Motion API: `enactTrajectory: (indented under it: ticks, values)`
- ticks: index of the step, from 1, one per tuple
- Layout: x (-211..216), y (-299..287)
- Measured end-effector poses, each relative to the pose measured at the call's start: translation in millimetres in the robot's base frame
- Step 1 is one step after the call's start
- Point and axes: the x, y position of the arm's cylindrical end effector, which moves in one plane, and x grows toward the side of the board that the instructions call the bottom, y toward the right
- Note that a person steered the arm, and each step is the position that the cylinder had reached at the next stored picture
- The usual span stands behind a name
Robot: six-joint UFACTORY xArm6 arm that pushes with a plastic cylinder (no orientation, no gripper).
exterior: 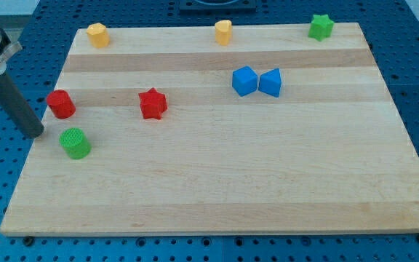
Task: Keep red circle at center left side of the board
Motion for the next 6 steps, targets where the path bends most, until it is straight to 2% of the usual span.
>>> enactTrajectory:
  ticks: [1, 6]
  values:
    - [-25.7, 12.8]
    - [-26.0, 28.7]
